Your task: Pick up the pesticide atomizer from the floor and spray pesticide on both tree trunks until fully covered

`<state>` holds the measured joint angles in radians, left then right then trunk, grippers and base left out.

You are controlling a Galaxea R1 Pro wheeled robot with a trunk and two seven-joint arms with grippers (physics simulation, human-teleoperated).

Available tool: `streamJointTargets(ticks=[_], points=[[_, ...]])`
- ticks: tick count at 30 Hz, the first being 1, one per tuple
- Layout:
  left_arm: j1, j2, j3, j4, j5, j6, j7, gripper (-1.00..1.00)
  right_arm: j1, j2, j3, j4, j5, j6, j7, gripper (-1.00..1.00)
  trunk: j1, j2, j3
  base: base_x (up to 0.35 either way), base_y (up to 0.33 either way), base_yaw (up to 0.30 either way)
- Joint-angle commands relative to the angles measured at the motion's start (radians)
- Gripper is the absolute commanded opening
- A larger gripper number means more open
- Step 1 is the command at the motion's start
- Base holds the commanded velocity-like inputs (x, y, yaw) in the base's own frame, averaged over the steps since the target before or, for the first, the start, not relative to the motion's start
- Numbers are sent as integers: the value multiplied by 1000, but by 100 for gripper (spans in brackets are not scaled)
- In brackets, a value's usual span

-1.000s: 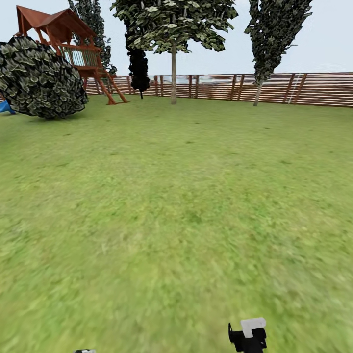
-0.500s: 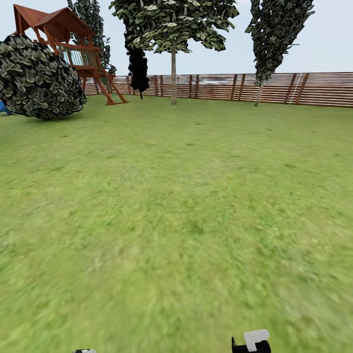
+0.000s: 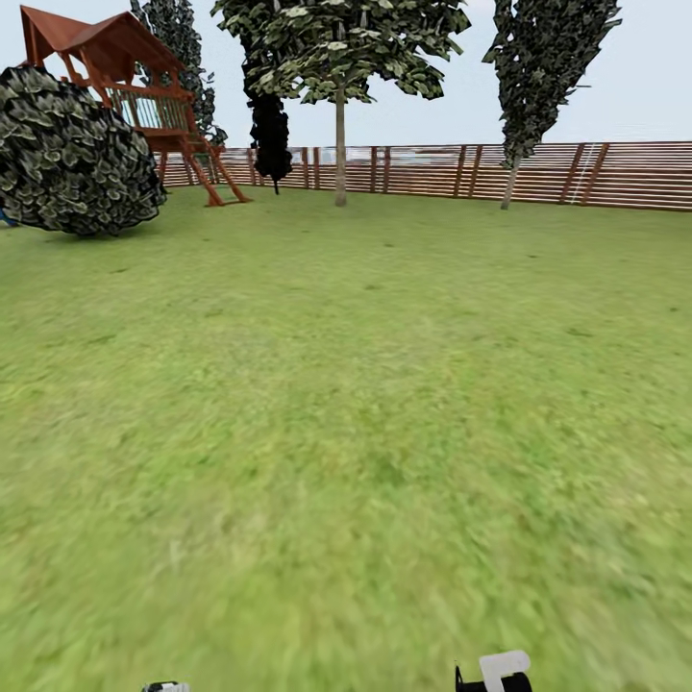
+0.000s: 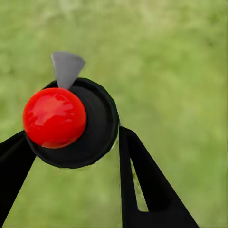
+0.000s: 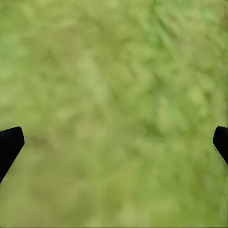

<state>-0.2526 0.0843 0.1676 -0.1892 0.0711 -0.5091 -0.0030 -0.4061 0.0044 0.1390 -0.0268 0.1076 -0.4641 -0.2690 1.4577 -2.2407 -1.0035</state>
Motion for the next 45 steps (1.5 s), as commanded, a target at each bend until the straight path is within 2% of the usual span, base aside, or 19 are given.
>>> streamJointTargets(ticks=[1,33,36,41,45], points=[[-1,0,-3,0,8,-3,-1,-100,-1,0,4,1,11,1,-11,100,0,0,-1,339,0,0],[-1,2,-3,-4,7,-3,0,-100,0,1,4,0,10,0,-11,100,0,0,-1,339,0,0],[-1,2,-2,-4,7,-4,1,-100,0,2,1,-15,10,-2,-11,100,0,0,-1,339,0,0],[-1,6,2,-4,7,-5,1,-100,0,-2,-3,-115,9,-4,-15,100,0,0,-1,339,0,0],[-1,6,3,-4,7,-5,1,-100,0,0,5,-128,12,-4,-10,100,0,0,-1,339,0,0]])
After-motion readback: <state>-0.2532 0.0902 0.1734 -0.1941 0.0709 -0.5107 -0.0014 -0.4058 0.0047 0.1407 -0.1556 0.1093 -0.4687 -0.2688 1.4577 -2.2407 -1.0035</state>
